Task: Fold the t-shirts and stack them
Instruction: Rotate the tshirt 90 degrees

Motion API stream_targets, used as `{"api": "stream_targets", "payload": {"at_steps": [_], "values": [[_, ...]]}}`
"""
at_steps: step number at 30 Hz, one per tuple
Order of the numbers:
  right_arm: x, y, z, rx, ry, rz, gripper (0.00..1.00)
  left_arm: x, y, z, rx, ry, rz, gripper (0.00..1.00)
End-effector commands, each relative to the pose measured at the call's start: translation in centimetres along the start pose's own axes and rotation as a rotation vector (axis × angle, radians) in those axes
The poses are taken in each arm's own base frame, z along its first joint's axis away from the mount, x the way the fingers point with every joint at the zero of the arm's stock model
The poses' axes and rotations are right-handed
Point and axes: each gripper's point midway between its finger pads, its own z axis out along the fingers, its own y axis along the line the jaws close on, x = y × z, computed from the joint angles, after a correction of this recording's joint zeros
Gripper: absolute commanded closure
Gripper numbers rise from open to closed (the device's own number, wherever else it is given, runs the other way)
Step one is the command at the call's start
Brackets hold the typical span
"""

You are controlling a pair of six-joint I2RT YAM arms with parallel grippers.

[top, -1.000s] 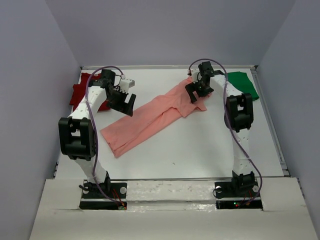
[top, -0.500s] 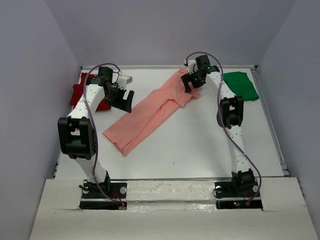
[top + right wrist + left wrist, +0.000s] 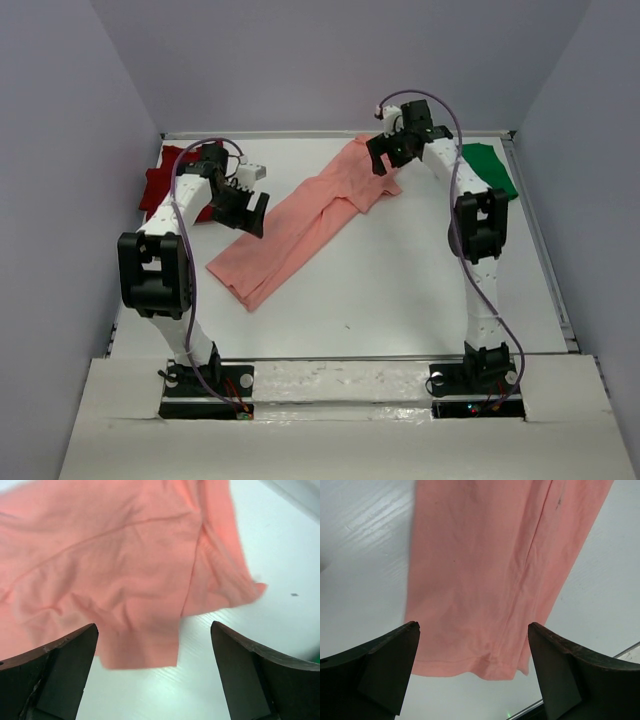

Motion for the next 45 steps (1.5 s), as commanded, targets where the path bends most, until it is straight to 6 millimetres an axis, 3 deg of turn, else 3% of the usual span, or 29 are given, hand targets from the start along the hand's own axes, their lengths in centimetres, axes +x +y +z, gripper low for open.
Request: {"api": "stream_targets", "payload": {"at_steps": [1,2,3,5,6,9,10,12,13,16,17,21,25,30,34,41,45], "values": [[-10.0,-0.1,-12.4,0.104,-0.287,-0.088,0.00,2.2,-1.0,0.6,0.056,0.057,-0.016,0.01],[-10.2,0.0,-13.7,0.115,-0.298,-0.093,0.00,2.5,-1.2,0.8,0.069,0.060,-0.014,0.01],[-10.5,0.3,-16.4,0.139,-0.317,-0.113,0.00,2.8,-1.7,1.0,0.087,0.068,-0.009,0.01],[-10.7,0.6,-19.2,0.169,-0.339,-0.138,0.00,3.9,-2.1,1.5,0.100,0.105,-0.007,0.01],[-11.6,1.1,-22.6,0.192,-0.388,-0.161,0.00,4.2,-2.2,1.5,0.103,0.113,-0.005,0.01],[-10.6,1.0,-25.8,0.256,-0.378,-0.187,0.00,5.2,-2.5,1.9,0.117,0.136,0.000,0.01],[-10.0,0.9,-27.6,0.279,-0.375,-0.183,0.00,5.7,-2.7,2.2,0.128,0.145,0.008,0.01],[-9.3,0.8,-29.1,0.312,-0.365,-0.188,0.00,6.1,-3.1,2.4,0.163,0.157,0.010,0.01],[-9.2,1.2,-30.9,0.328,-0.381,-0.194,0.00,6.3,-3.2,2.6,0.169,0.168,0.007,0.01],[-7.7,1.7,-31.9,0.338,-0.370,-0.200,0.00,6.8,-3.5,3.3,0.188,0.196,0.005,0.01],[-7.7,2.0,-33.4,0.350,-0.394,-0.203,0.00,6.7,-3.6,3.5,0.187,0.197,0.007,0.01],[-6.0,2.0,-35.1,0.367,-0.393,-0.199,0.00,7.4,-4.3,4.6,0.203,0.232,0.033,0.01],[-4.9,2.1,-36.7,0.366,-0.412,-0.188,0.00,7.1,-3.8,5.8,0.156,0.213,0.046,0.01],[-3.8,2.3,-37.2,0.373,-0.408,-0.188,0.00,6.7,-3.0,6.5,0.052,0.203,0.069,0.01],[-3.0,2.3,-37.2,0.369,-0.400,-0.181,0.00,8.5,-4.7,8.3,0.061,0.286,0.107,0.01],[-1.5,1.8,-37.9,0.393,-0.392,-0.163,0.00,11.2,-10.9,10.4,0.162,0.447,0.305,0.01],[-0.8,1.5,-38.2,0.401,-0.391,-0.148,0.00,11.5,-15.7,11.0,0.281,0.480,0.419,0.01]]}}
